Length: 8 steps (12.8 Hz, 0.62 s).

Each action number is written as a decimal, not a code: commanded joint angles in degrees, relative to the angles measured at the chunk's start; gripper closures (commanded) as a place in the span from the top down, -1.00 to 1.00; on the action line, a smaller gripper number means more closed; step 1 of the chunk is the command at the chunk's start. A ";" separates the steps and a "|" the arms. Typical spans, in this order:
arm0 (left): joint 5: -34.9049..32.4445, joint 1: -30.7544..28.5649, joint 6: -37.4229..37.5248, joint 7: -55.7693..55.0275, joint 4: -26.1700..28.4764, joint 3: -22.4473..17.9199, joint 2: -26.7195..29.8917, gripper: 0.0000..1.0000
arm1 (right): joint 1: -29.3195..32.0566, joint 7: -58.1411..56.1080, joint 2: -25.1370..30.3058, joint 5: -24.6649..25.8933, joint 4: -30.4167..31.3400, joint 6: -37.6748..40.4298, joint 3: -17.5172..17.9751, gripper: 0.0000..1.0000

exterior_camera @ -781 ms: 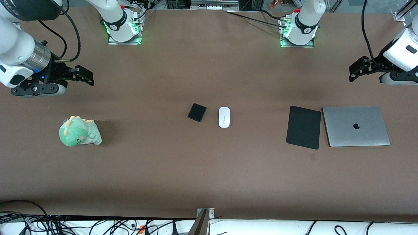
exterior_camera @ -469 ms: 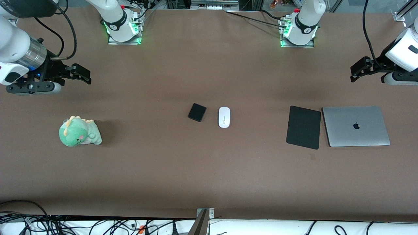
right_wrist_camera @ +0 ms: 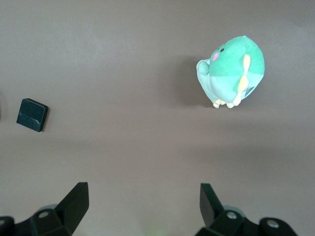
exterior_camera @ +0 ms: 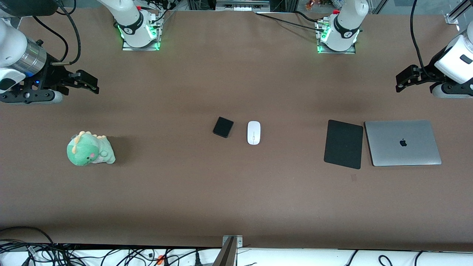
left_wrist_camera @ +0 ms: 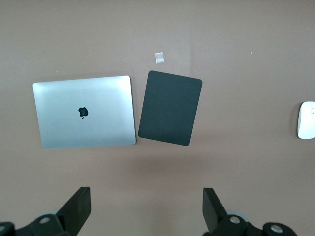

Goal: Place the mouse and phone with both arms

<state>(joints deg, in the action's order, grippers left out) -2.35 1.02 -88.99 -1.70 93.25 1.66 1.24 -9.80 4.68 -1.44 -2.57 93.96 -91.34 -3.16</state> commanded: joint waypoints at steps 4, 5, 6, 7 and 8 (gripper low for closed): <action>1.38 -0.76 1.28 1.44 -0.79 1.50 -0.36 1.00 | 0.04 0.42 0.73 0.37 0.17 0.63 0.09 1.00; 1.47 -0.76 1.37 1.52 -0.79 1.59 -0.36 1.00 | 0.04 0.42 0.56 0.37 0.17 0.55 0.09 1.00; 1.47 -0.58 1.54 1.44 -0.71 1.68 -0.36 1.00 | 0.04 0.42 0.56 0.37 0.17 0.55 0.09 1.00; 1.47 -0.32 2.24 1.35 -0.62 2.20 -0.45 1.00 | 0.04 0.42 0.56 0.37 0.17 0.55 0.09 1.00; 1.47 -0.41 2.25 1.17 -0.62 3.43 -0.71 1.00 | 0.04 0.42 0.47 0.37 0.17 0.46 0.09 1.00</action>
<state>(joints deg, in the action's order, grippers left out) -2.31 1.03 -87.91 -1.59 93.25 3.55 0.99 -9.80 4.68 -1.45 -2.57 93.98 -91.34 -3.16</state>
